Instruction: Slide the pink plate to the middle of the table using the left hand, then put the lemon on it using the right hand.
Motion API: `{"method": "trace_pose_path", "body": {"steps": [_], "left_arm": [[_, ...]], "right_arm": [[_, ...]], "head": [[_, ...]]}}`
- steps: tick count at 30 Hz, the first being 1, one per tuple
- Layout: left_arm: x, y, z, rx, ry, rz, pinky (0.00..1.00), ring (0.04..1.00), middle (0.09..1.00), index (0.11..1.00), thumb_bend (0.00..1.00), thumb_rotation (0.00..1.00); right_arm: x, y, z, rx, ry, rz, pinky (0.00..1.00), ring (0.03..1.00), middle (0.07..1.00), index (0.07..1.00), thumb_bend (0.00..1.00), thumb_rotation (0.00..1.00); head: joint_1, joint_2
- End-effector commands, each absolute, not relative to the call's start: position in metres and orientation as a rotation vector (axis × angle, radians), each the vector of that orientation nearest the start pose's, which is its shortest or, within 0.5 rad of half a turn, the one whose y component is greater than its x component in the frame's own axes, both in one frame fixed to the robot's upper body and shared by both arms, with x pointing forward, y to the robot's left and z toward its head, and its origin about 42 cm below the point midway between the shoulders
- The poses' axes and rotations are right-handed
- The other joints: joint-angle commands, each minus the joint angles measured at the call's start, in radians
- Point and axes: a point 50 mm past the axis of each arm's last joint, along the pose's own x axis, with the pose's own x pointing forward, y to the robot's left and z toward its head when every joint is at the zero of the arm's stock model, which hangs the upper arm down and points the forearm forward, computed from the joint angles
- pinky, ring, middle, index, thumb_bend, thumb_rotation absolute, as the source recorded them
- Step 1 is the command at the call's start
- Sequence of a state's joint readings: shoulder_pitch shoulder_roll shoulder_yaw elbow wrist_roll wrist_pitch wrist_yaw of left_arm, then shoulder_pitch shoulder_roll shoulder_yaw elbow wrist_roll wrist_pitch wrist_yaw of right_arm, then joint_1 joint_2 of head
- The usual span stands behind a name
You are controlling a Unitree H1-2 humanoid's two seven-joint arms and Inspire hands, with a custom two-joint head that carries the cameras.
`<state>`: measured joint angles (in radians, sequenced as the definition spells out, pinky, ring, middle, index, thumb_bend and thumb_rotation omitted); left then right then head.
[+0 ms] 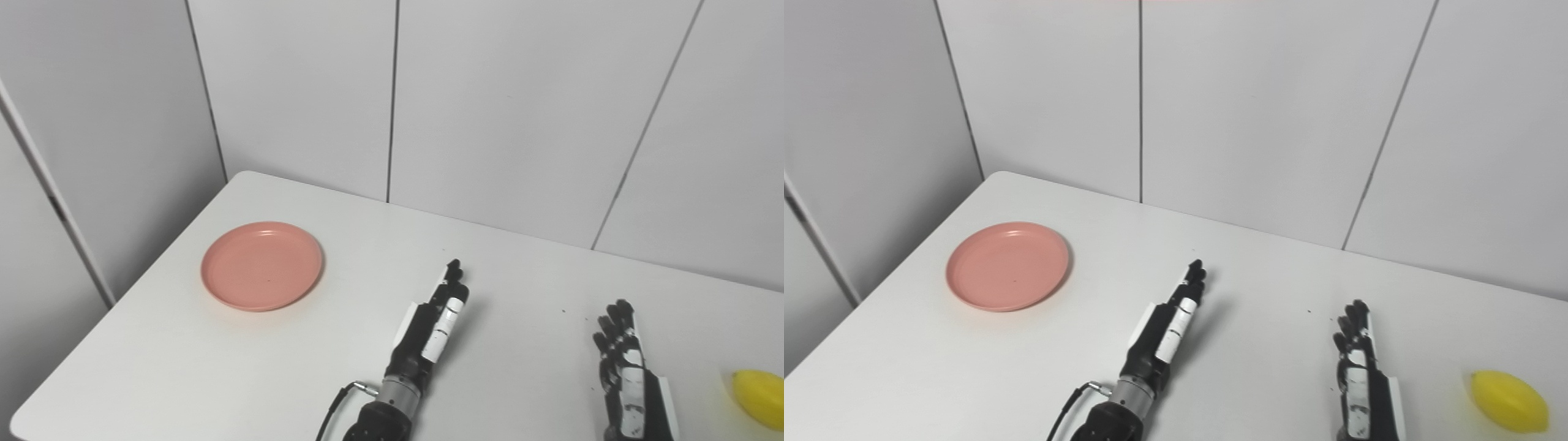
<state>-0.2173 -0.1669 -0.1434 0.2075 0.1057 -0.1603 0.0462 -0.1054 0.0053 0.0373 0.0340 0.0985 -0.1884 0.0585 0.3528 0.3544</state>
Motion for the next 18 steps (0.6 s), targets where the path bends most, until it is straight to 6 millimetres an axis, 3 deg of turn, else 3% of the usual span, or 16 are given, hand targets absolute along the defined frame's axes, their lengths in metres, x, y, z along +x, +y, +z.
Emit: {"method": "trace_pose_path", "body": {"steps": [1,6,10,18], "left_arm": [[0.343,0.088,0.121,-0.061,-0.207,-0.169,0.99,0.992,0.994,0.995,0.59,1.00],[0.356,0.095,0.119,-0.068,-0.222,-0.148,0.97,0.973,0.975,0.979,0.65,1.00],[0.364,0.103,0.123,-0.043,-0.253,-0.135,0.94,0.951,0.959,0.959,0.72,1.00],[0.374,0.125,0.144,-0.047,-0.372,-0.007,0.79,0.822,0.836,0.831,0.67,1.00]], "right_arm": [[0.310,-0.199,0.119,0.099,-0.250,0.114,1.00,1.000,1.000,1.000,0.67,1.00],[0.311,-0.193,0.122,0.097,-0.256,0.136,1.00,1.000,1.000,1.000,0.65,1.00],[0.310,-0.192,0.121,0.108,-0.247,0.119,1.00,1.000,1.000,1.000,0.64,1.00],[0.306,-0.191,0.118,0.121,-0.257,0.096,1.00,1.000,1.000,1.000,0.61,1.00]], "head": [[0.008,-0.015],[0.025,-0.057],[0.028,-0.068],[0.020,-0.091]]}}
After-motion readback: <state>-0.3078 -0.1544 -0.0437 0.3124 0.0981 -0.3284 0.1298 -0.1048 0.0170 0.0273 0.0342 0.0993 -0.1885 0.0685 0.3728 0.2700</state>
